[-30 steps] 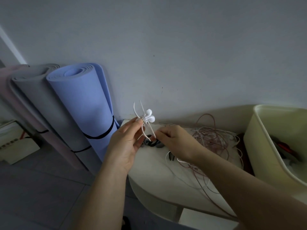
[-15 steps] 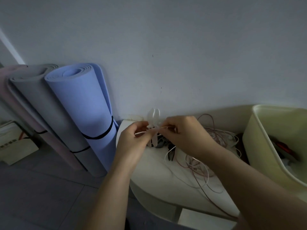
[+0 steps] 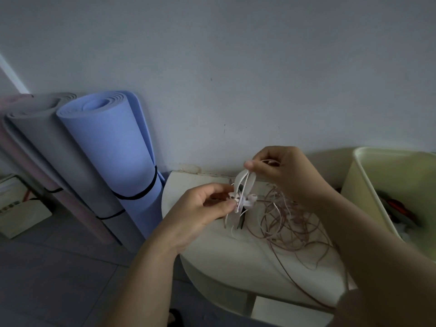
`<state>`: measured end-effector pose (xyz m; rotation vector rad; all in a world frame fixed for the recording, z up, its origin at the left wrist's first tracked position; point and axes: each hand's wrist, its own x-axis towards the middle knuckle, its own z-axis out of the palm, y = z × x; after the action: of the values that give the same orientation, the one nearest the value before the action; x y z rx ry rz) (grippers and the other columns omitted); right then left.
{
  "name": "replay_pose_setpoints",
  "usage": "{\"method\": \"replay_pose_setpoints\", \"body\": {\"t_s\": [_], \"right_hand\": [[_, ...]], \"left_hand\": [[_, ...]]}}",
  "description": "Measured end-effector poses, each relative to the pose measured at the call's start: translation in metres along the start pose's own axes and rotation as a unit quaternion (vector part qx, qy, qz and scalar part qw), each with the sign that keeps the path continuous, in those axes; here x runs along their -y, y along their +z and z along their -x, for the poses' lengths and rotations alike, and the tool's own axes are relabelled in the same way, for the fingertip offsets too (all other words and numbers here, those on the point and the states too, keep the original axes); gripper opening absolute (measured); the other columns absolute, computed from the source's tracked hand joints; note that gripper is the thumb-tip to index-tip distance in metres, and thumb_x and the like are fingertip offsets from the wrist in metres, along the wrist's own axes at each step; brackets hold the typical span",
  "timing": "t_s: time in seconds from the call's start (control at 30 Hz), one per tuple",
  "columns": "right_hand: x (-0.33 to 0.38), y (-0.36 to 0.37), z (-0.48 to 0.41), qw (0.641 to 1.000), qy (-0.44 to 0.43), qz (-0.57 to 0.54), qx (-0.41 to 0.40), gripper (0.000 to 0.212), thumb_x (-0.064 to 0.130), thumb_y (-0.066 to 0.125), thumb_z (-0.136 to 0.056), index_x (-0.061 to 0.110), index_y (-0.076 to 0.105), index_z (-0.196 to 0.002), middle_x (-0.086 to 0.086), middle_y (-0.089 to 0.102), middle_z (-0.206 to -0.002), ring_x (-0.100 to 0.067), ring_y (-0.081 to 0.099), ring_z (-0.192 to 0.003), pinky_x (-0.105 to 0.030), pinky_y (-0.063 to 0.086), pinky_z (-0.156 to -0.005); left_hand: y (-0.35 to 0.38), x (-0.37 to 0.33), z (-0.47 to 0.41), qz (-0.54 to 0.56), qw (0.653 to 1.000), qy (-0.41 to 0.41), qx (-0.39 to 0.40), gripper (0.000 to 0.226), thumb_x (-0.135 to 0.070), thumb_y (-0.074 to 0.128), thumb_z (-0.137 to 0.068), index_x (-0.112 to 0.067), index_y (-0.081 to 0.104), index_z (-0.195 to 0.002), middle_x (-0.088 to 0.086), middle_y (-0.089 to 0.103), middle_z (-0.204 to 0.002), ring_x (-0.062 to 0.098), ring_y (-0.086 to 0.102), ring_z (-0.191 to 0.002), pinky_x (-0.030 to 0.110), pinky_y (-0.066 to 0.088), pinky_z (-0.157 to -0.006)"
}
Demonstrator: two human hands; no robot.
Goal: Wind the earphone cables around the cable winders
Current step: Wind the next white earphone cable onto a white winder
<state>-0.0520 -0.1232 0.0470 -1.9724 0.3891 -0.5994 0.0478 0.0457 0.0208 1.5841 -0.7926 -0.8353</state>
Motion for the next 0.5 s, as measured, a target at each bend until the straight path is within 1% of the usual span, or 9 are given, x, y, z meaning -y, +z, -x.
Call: {"method": "replay_pose_setpoints", "body": {"t_s": [0.07, 0.13, 0.2, 0.27, 0.3, 0.33, 0.4, 0.43, 0.5], "right_hand": [[-0.003, 0.002, -0.001, 0.997, 0.033, -0.072, 0.005, 0.025, 0.04, 0.069, -0.076, 0.018, 0.064, -0.066, 0.007, 0.046, -0.049, -0.008, 0.037, -0.046, -0.019, 0.033, -0.049], [-0.009, 0.01, -0.003, 0.991, 0.067, -0.115, 0.014, 0.028, 0.046, 0.067, -0.073, 0.021, 0.066, -0.062, -0.008, 0.048, -0.058, -0.02, 0.039, -0.055, -0.027, 0.034, -0.056], [-0.013, 0.023, -0.003, 0.984, 0.096, -0.148, 0.038, 0.025, 0.034, 0.069, -0.082, 0.017, 0.069, -0.064, -0.017, 0.054, -0.069, -0.023, 0.043, -0.064, -0.032, 0.037, -0.063], [-0.016, 0.039, -0.002, 0.977, 0.119, -0.162, 0.068, 0.021, 0.023, 0.066, -0.088, 0.007, 0.071, -0.075, -0.021, 0.058, -0.072, -0.024, 0.048, -0.066, -0.034, 0.041, -0.066], [-0.016, 0.045, -0.001, 0.977, 0.127, -0.158, 0.072, 0.025, 0.023, 0.063, -0.09, 0.002, 0.07, -0.078, -0.017, 0.058, -0.067, -0.021, 0.048, -0.061, -0.028, 0.042, -0.063], [-0.015, 0.049, 0.001, 0.978, 0.131, -0.146, 0.071, 0.03, 0.026, 0.06, -0.092, 0.002, 0.068, -0.077, -0.009, 0.056, -0.058, -0.016, 0.046, -0.052, -0.021, 0.04, -0.055], [-0.011, 0.056, 0.004, 0.985, 0.124, -0.094, 0.07, 0.034, 0.032, 0.058, -0.093, 0.012, 0.063, -0.066, 0.004, 0.044, -0.046, -0.006, 0.034, -0.041, -0.014, 0.031, -0.042], [-0.01, 0.058, 0.004, 0.99, 0.106, -0.052, 0.079, 0.033, 0.033, 0.058, -0.093, 0.016, 0.061, -0.065, 0.008, 0.043, -0.046, -0.003, 0.033, -0.04, -0.013, 0.029, -0.041], [-0.007, 0.061, 0.007, 0.99, 0.063, 0.029, 0.123, 0.022, 0.031, 0.057, -0.094, 0.02, 0.067, -0.076, 0.011, 0.05, -0.055, 0.001, 0.04, -0.043, -0.011, 0.033, -0.046]], "left_hand": [[0.001, -0.001, 0.0, 0.081, 0.996, -0.001, 0.031, 0.031, -0.018, 0.07, -0.073, -0.017, 0.069, -0.104, 0.003, 0.074, -0.094, 0.013, 0.069, -0.091, 0.022, 0.054, -0.081], [0.002, -0.001, -0.002, 0.149, 0.988, 0.008, 0.042, 0.031, -0.009, 0.074, -0.075, -0.008, 0.068, -0.106, 0.007, 0.073, -0.095, 0.016, 0.068, -0.09, 0.025, 0.055, -0.079], [0.003, -0.002, -0.004, 0.21, 0.977, 0.015, 0.035, 0.036, -0.004, 0.067, -0.076, 0.001, 0.065, -0.112, 0.017, 0.07, -0.102, 0.021, 0.067, -0.093, 0.027, 0.056, -0.078], [0.002, -0.004, -0.005, 0.273, 0.962, 0.02, 0.009, 0.042, -0.006, 0.063, -0.075, 0.005, 0.062, -0.116, 0.02, 0.068, -0.109, 0.023, 0.066, -0.097, 0.03, 0.058, -0.08], [0.001, -0.005, -0.006, 0.304, 0.953, 0.02, -0.008, 0.04, -0.005, 0.065, -0.076, 0.003, 0.063, -0.114, 0.017, 0.07, -0.108, 0.021, 0.067, -0.096, 0.031, 0.057, -0.082], [0.001, -0.006, -0.006, 0.333, 0.942, 0.018, -0.027, 0.034, -0.007, 0.068, -0.079, 0.0, 0.064, -0.112, 0.014, 0.071, -0.107, 0.019, 0.068, -0.095, 0.032, 0.056, -0.085], [-0.002, -0.006, -0.006, 0.391, 0.917, 0.005, -0.082, 0.028, -0.013, 0.066, -0.079, -0.006, 0.067, -0.106, 0.009, 0.073, -0.103, 0.015, 0.07, -0.094, 0.03, 0.054, -0.088], [-0.005, -0.004, -0.007, 0.416, 0.902, -0.004, -0.118, 0.027, -0.015, 0.064, -0.076, -0.008, 0.068, -0.102, 0.007, 0.074, -0.099, 0.014, 0.07, -0.091, 0.028, 0.056, -0.086], [-0.012, -0.001, -0.008, 0.429, 0.883, -0.025, -0.191, 0.019, -0.017, 0.065, -0.078, -0.012, 0.069, -0.096, 0.001, 0.074, -0.088, 0.009, 0.069, -0.086, 0.024, 0.059, -0.077]]}}
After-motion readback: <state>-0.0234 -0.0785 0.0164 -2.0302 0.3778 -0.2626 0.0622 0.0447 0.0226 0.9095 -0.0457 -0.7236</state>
